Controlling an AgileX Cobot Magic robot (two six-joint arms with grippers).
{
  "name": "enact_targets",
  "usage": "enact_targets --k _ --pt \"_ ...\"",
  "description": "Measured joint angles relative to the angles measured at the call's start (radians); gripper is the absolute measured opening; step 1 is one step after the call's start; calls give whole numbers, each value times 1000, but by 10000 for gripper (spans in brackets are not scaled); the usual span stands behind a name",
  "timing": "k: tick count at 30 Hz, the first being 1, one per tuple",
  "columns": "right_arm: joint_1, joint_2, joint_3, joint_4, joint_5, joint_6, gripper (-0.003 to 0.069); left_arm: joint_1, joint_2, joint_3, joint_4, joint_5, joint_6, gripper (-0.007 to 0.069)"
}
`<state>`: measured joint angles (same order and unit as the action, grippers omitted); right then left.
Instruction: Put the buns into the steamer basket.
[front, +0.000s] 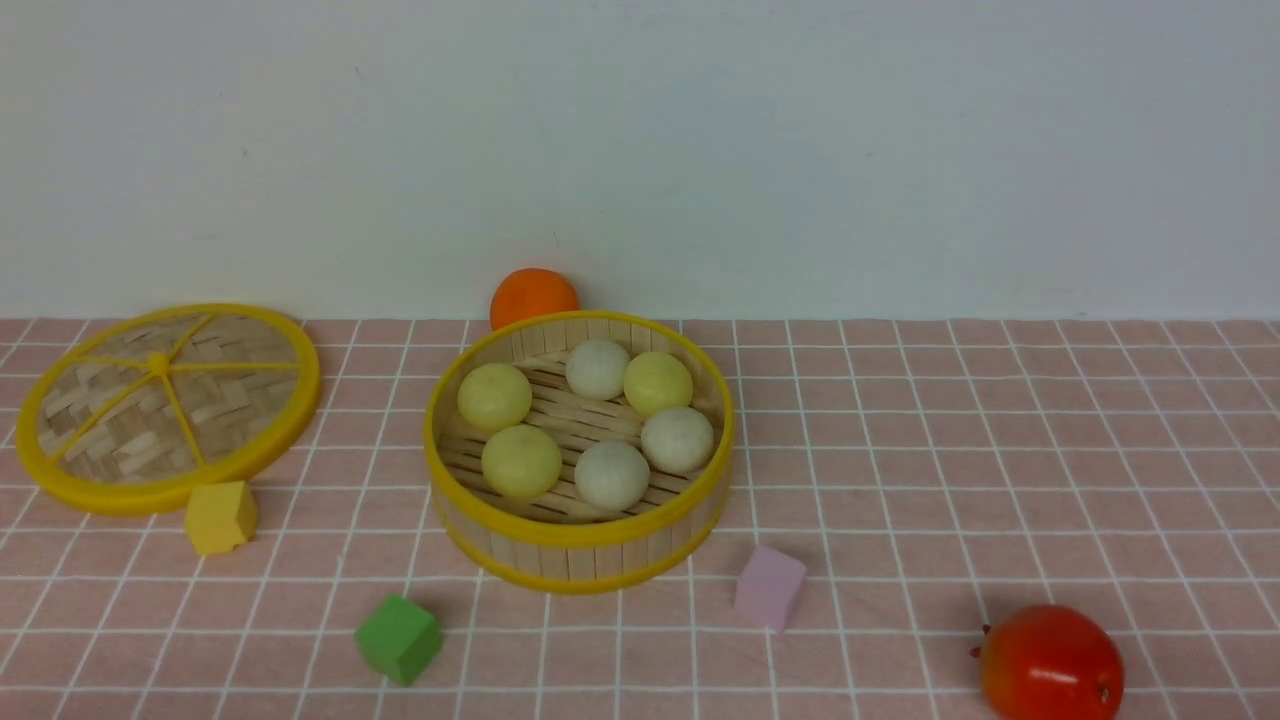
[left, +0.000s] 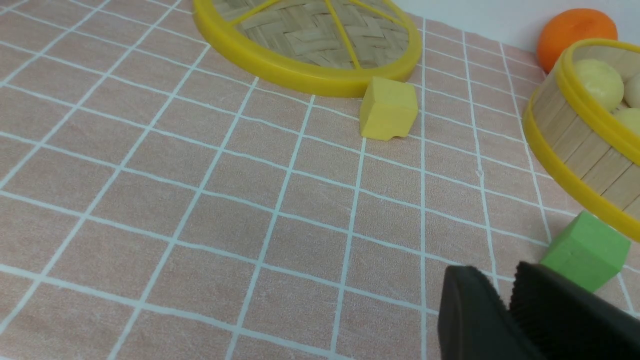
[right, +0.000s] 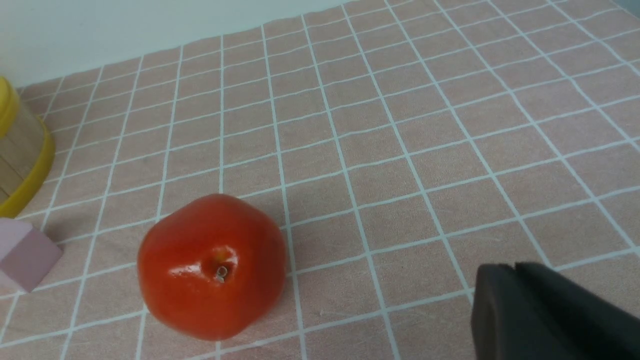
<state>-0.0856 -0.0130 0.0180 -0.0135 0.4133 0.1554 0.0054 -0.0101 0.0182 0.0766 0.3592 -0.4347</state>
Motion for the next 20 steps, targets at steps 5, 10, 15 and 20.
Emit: enact_targets --k 5,10,15,20 --pt "0 0 0 0 0 0 72 0 0 0 0 0 0 181" --pt "0 0 0 0 0 0 74 0 0 0 0 0 0 181" --pt "0 0 0 0 0 0 74 0 0 0 0 0 0 183" --pt "0 0 0 0 0 0 74 0 0 0 0 0 0 185"
